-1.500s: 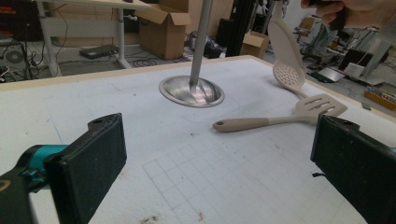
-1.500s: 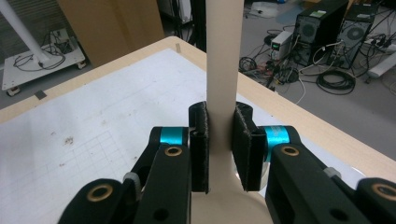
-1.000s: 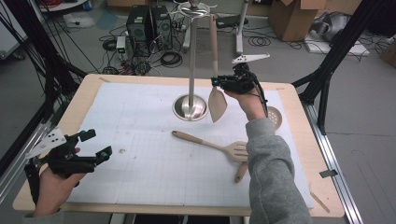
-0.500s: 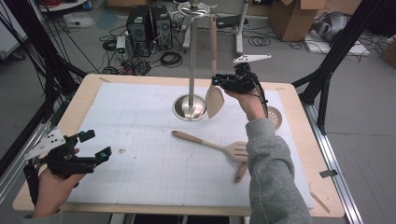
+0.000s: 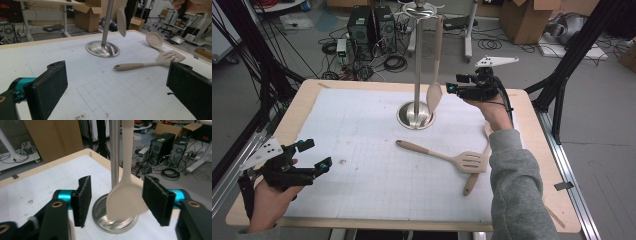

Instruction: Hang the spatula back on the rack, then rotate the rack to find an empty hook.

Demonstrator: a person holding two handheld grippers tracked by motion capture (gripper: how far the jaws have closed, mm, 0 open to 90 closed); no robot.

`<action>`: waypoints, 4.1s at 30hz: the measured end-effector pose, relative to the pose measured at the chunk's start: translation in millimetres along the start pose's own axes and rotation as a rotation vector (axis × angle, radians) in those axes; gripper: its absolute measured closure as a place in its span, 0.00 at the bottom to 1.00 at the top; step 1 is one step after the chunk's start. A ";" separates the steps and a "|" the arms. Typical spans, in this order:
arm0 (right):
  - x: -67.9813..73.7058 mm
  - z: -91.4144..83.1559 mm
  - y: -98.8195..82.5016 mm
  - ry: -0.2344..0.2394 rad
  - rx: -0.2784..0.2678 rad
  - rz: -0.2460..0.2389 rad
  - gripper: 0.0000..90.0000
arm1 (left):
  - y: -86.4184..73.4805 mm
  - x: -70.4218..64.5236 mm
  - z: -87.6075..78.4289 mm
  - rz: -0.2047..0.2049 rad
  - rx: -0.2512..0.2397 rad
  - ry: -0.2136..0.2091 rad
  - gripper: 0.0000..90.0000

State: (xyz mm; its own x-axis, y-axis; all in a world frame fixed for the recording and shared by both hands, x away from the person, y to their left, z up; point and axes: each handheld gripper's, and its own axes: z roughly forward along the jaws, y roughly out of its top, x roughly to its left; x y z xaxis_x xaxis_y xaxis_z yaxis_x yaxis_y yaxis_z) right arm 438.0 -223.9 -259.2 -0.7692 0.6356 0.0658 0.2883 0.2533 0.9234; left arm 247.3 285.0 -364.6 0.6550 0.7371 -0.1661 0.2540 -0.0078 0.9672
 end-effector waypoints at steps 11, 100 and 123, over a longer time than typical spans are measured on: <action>4.2 -11.6 6.4 0.051 -0.038 -0.054 0.19 | -1.0 0.3 3.3 -0.001 0.005 -0.004 0.04; -4.9 -7.0 143.1 0.003 -0.137 -0.188 1.00 | -11.5 12.3 -17.5 -0.053 -0.003 0.016 0.04; -8.5 -0.2 142.5 -0.023 -0.129 -0.179 1.00 | -11.8 11.8 -16.8 -0.053 -0.001 0.013 0.04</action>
State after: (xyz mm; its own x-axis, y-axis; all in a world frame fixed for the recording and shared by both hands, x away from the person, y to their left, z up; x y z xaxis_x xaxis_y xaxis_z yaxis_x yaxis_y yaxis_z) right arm 485.5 -193.4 -128.2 -0.7877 0.6061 -0.1104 0.0723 0.2690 0.9604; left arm 240.1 305.1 -374.8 0.6313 0.7452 -0.2147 0.2872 0.0325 0.9573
